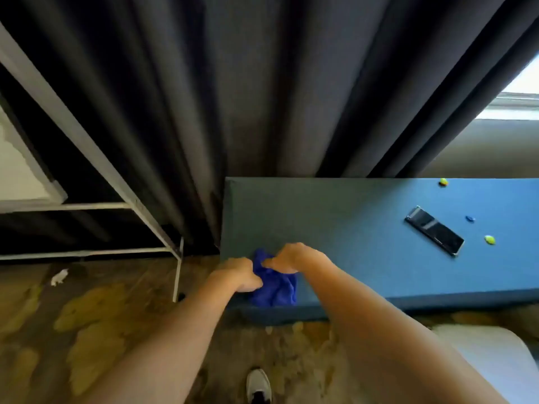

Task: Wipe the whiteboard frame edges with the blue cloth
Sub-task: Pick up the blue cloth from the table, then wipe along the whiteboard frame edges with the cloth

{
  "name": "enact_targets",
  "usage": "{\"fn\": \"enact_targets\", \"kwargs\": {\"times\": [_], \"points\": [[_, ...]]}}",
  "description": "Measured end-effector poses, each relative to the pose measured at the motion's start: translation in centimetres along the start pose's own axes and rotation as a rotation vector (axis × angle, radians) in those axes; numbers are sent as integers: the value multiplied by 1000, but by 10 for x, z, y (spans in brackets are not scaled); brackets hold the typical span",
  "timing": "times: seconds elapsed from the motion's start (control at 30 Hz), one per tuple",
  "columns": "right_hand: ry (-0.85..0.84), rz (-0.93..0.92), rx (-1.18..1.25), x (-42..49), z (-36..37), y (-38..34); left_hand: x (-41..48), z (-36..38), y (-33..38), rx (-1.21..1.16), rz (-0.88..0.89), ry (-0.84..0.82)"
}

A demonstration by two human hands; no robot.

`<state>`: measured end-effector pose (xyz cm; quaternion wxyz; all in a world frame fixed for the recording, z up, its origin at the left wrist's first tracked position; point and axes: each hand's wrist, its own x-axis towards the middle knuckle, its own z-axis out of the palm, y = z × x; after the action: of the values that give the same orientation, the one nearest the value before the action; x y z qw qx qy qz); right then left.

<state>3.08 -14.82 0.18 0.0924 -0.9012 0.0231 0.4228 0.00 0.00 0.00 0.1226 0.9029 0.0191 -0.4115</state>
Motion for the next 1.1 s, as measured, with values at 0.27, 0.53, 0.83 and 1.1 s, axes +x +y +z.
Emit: {"fn": "enact_targets", "kwargs": {"times": [0.27, 0.53, 0.83, 1.1], "points": [[282, 9, 429, 22, 65, 16, 36, 59, 12, -538, -213, 306], [-75, 191, 1706, -6, 28, 24, 15, 15, -6, -1607, -60, 35], [-187, -595, 1722, -69, -90, -131, -97, -146, -94, -1605, 241, 420], [-143, -1045, 1377, -174, -179, -351, -252, -275, -239, -1469, 457, 738]]}}
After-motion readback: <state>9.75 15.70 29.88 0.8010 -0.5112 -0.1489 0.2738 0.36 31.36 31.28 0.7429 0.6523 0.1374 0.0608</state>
